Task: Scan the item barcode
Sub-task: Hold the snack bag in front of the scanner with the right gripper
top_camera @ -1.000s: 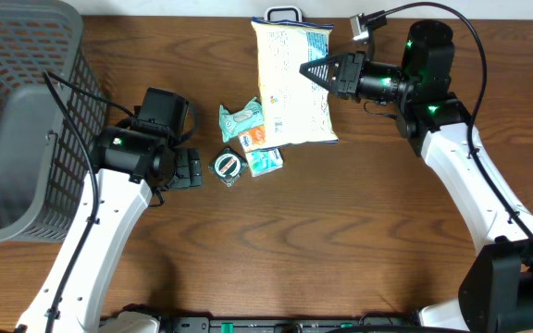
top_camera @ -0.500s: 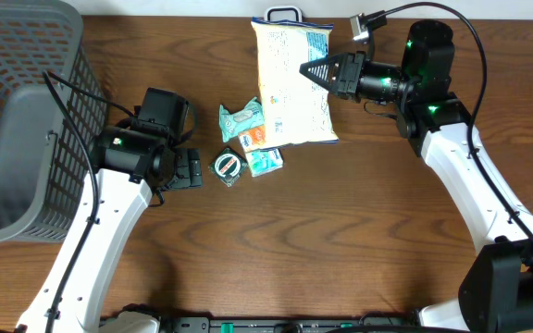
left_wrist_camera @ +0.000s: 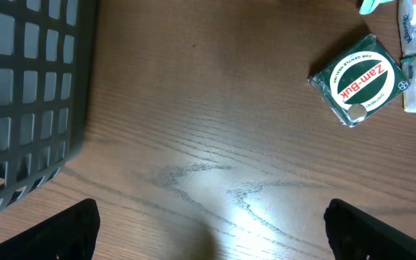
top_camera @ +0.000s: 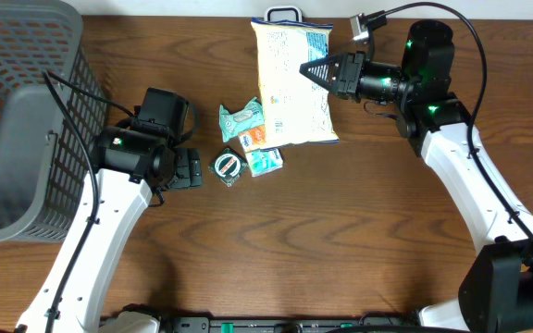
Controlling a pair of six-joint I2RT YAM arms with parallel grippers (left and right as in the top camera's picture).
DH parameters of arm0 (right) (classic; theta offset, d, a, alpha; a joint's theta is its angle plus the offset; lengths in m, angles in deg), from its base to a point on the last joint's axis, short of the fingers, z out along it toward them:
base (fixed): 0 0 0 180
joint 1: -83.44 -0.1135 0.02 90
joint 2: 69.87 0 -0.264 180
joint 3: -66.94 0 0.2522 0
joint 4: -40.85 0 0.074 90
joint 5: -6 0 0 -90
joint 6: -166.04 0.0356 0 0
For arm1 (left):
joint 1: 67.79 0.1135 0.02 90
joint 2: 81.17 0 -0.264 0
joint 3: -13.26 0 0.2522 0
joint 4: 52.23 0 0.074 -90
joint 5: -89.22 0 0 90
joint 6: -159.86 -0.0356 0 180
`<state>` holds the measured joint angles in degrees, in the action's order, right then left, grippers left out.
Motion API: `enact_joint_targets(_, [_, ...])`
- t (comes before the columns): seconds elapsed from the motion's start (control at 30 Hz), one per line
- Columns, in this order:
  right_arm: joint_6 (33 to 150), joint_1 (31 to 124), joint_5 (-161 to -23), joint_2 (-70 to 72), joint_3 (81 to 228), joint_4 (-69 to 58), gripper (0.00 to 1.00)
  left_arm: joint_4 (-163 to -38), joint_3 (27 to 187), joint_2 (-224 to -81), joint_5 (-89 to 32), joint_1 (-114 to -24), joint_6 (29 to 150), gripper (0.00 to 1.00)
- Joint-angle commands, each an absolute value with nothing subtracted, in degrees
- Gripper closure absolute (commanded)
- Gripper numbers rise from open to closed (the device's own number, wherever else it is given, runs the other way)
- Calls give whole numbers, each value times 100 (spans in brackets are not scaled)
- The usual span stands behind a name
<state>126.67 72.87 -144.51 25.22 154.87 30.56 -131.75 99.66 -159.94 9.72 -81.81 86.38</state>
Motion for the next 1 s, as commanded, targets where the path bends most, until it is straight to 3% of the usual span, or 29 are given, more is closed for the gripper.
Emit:
enact_joint_targets(0.0, [12573,7250,-14451,2412,15538,3075,99,-13192,9955,-16015,1042,-8162,8647,2])
enact_joint_targets(0.97, [12239,7252,-14248,2415,15514,2863,99,-13192,9955,-16015,1042,-8162,8649,2])
